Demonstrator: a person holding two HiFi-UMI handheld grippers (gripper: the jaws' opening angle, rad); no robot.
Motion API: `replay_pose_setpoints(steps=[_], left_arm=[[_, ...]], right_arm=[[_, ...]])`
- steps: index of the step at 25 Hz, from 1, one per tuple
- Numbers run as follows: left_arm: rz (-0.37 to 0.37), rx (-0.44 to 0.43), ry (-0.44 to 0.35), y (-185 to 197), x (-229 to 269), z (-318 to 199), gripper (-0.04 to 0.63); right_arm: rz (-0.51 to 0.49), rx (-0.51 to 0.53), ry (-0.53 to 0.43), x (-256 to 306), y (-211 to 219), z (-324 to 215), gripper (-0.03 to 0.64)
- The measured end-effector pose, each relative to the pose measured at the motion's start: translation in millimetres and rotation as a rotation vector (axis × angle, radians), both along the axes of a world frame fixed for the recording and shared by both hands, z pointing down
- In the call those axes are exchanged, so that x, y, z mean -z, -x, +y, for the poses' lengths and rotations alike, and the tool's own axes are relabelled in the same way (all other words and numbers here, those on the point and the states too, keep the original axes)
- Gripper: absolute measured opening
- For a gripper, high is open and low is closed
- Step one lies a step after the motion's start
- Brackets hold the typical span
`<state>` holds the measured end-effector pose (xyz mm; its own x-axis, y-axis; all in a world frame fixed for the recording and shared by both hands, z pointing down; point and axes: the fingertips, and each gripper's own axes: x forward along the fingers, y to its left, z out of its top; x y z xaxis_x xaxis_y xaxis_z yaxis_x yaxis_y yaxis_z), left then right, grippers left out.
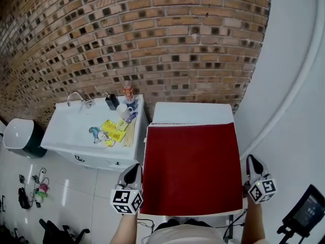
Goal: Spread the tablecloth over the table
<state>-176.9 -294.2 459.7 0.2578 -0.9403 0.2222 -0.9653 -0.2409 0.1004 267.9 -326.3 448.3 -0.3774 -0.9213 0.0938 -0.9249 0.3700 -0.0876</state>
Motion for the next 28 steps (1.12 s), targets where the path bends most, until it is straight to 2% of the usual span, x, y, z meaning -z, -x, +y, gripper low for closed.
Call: replay_pose_setpoints(steps=[4, 9, 16, 21, 28], left_arm=[[0.018, -0.006, -0.041, -4.0, 23.4, 15.0, 0.005], [-0.025, 0.002, -0.082, 1.6, 44.2, 29.8, 0.005], [-0.017, -0.031, -0.084, -11.6, 46.1, 35.3, 0.005], [-0.071, -0.029, -0.094, -16.1, 43.7, 32.5, 0.005], [-0.04, -0.031, -0.087, -19.2, 46.0, 28.8, 0.005]], right_arm=[[0.005, -0.023, -0.021, 16.1, -7.0, 20.8, 0.005], [0.012, -0.021, -0.063, 41.1, -3.9, 40.6, 0.005], [0.041, -0.002, -0.091, 57.9, 5.2, 49.8, 0.005], [0.039, 0.008, -0.093, 52.4, 6.8, 44.6, 0.005], [0.039, 0.012, -0.083, 53.1, 5.4, 41.9, 0.005]])
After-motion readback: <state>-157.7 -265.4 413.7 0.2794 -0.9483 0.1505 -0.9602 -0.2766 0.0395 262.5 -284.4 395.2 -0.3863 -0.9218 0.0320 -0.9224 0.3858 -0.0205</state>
